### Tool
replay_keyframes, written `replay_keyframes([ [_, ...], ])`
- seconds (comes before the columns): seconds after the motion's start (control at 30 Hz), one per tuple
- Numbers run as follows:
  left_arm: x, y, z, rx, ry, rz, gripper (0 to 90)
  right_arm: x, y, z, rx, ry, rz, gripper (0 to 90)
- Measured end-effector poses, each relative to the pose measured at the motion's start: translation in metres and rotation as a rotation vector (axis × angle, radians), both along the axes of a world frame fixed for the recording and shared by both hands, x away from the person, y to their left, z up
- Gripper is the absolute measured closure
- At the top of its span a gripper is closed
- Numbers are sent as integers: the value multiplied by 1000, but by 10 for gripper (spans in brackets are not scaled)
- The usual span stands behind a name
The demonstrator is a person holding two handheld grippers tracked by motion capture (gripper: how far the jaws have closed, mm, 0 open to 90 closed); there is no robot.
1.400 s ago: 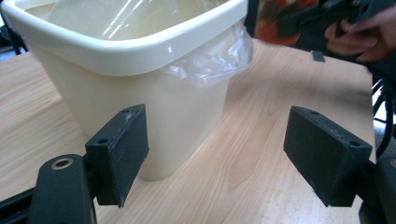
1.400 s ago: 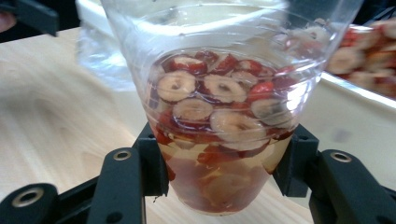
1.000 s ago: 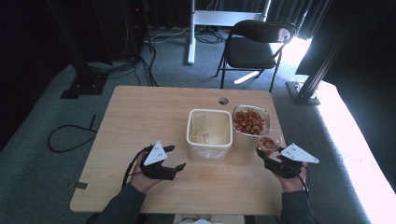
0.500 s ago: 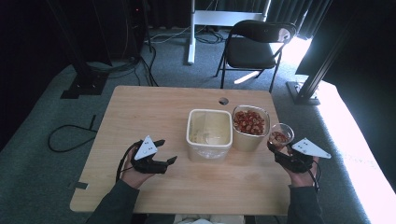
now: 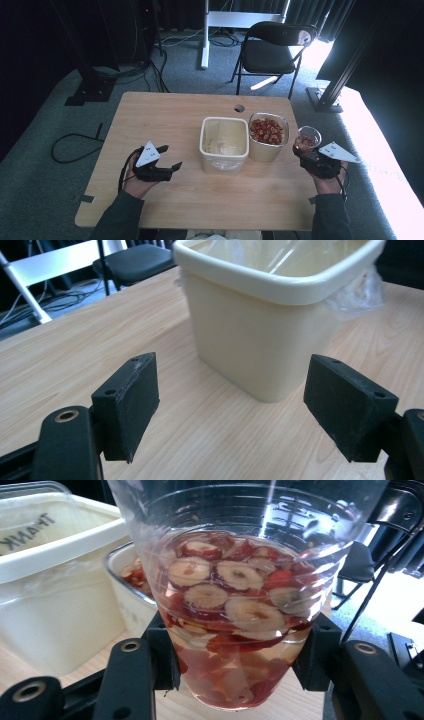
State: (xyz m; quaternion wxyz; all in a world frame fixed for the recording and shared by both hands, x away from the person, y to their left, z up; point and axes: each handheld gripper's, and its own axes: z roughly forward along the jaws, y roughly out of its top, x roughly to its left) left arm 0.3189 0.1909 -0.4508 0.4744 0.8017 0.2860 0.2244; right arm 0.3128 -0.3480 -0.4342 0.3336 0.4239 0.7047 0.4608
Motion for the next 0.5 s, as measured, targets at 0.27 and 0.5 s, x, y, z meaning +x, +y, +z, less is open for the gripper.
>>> replay_keyframes([
  [0.27,9,8,8,14,5,34,228,16,-8,2,0,3,-28,471],
  [0.5,19,17,20,42,4,35,228,29,-12,9,-13,-7,-42,471],
])
